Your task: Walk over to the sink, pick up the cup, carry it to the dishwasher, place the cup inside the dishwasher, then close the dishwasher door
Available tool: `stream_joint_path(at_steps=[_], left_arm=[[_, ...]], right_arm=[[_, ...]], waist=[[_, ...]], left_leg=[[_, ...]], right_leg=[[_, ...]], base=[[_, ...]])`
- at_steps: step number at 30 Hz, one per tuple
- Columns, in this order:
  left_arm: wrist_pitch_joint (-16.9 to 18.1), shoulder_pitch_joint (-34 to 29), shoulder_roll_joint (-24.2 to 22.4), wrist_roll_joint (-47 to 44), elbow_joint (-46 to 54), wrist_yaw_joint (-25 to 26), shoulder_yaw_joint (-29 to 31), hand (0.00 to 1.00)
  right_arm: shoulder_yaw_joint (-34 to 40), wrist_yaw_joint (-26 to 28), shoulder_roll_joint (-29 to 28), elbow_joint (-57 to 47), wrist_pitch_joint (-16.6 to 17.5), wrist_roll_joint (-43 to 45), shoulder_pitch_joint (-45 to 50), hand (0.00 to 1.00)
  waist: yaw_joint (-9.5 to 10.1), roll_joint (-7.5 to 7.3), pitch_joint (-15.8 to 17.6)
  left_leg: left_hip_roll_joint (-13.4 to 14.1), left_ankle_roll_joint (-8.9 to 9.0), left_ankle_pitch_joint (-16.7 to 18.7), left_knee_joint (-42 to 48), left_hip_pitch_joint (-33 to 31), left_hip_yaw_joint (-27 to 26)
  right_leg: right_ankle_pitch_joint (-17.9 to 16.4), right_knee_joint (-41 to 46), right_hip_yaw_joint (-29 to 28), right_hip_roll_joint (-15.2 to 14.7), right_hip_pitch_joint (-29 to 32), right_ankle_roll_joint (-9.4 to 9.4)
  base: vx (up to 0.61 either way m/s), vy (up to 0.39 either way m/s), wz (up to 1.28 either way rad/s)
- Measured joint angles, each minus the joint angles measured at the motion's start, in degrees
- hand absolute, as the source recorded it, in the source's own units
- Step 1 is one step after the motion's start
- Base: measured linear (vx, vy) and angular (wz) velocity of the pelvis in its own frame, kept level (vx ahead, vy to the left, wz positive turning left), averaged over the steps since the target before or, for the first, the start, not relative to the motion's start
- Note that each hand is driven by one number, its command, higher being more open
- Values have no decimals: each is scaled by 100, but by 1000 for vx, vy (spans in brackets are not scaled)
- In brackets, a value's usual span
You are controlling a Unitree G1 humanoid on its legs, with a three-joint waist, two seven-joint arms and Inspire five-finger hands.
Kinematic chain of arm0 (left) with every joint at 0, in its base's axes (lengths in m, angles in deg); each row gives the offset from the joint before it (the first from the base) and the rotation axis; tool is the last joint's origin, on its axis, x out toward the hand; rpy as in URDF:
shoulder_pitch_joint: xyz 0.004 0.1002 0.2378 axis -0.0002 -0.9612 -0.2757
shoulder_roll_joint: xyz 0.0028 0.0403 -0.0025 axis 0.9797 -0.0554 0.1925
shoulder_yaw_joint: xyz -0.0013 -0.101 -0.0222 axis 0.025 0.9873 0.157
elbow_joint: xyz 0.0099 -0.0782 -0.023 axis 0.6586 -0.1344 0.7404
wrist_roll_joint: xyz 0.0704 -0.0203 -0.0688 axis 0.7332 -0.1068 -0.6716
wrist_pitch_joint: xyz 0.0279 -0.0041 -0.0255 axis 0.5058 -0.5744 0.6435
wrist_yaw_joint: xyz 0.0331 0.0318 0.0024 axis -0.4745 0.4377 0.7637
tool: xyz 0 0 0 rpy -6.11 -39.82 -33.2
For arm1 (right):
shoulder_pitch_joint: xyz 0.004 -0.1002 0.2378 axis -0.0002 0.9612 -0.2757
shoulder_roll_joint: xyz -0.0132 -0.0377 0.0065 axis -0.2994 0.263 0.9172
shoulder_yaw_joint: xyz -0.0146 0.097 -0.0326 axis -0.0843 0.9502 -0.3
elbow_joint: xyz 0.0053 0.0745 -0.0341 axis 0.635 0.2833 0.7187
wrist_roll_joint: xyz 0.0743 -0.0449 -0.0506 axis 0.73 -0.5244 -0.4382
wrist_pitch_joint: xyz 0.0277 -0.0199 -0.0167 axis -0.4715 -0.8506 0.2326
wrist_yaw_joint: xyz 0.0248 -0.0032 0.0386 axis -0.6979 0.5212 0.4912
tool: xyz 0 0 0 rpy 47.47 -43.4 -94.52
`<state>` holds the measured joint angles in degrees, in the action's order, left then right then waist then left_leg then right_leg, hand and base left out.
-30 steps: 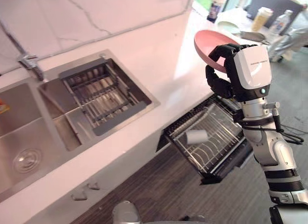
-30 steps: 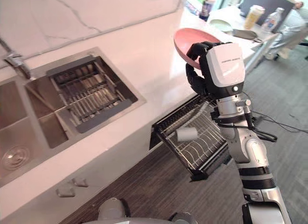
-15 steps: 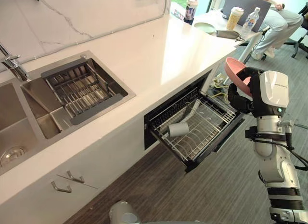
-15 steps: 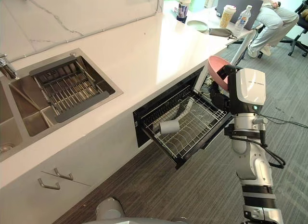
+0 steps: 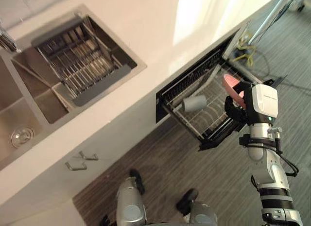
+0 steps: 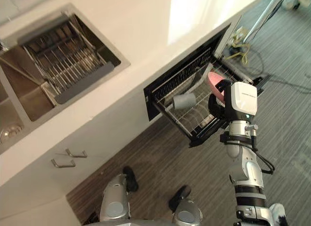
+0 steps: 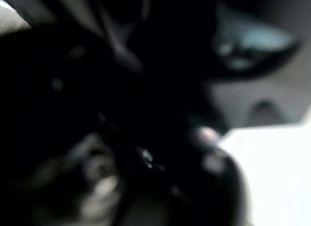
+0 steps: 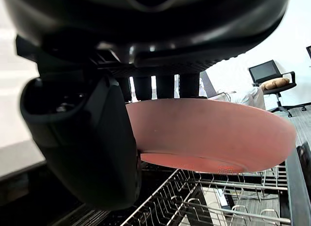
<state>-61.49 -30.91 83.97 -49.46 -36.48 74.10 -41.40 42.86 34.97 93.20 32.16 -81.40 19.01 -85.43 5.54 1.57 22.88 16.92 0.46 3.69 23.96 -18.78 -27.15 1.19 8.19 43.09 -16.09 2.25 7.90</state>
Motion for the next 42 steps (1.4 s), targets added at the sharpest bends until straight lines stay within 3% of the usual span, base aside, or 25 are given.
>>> stream_joint_path(at_steps=[6,10,14,15,21,26,32,37,42], left_arm=[[-21,163,24,-310,83,23,-391,100],[-62,247,22,-472,222,49,-618,100],[-147,268,54,-647,254,64,-754,100],[-164,275,69,-683,283,82,-808,100],[-238,235,71,-841,403,168,-890,100],[-252,143,55,-830,467,171,-894,100],[-246,29,-15,-730,465,165,-756,100],[-151,-117,-151,-599,412,109,-417,100],[16,-216,-169,-504,185,92,-274,100]], right_arm=[[-261,-125,364,791,-156,7,-751,0],[-408,-168,508,1306,-499,284,-962,0],[-409,-269,527,1442,-794,722,-1048,0],[-410,-327,529,1479,-849,813,-1103,100],[-344,-382,502,1503,-1072,1088,-1159,100],[-54,-451,313,1116,-1067,1367,-954,100],[241,-282,52,-239,-710,1620,-486,100],[627,-266,-55,-531,-610,1936,-166,100],[1698,-596,-393,-241,-820,3129,333,100]], waist=[[72,205,217],[168,368,319],[164,439,359],[164,458,369],[163,482,382],[152,478,436],[58,457,439],[-23,286,345],[-214,162,168]], left_leg=[[-262,-117,-162,-225,-321,99],[-438,-154,-326,-455,-505,186],[-524,-170,-359,-525,-521,244],[-557,-182,-395,-576,-521,245],[-591,-187,-425,-622,-486,252],[-625,-154,-448,-746,-134,235],[-614,-102,-416,-798,261,215],[-586,-75,-376,-781,439,195],[-591,-61,-338,-772,583,195]], right_leg=[[43,125,38,-193,381,5],[43,236,126,-319,608,5],[43,274,132,-390,650,4],[43,285,135,-413,672,5],[44,303,136,-438,657,5],[41,261,128,-435,355,8],[57,21,133,-345,-46,9],[139,-113,141,-269,-278,70],[144,-158,175,-261,-486,81]], base=[[-20,62,8],[-32,35,14],[-32,33,6],[-34,29,4],[-5,4,1],[0,0,0],[-38,10,-1],[-9,1,-2],[7,-3,2]])
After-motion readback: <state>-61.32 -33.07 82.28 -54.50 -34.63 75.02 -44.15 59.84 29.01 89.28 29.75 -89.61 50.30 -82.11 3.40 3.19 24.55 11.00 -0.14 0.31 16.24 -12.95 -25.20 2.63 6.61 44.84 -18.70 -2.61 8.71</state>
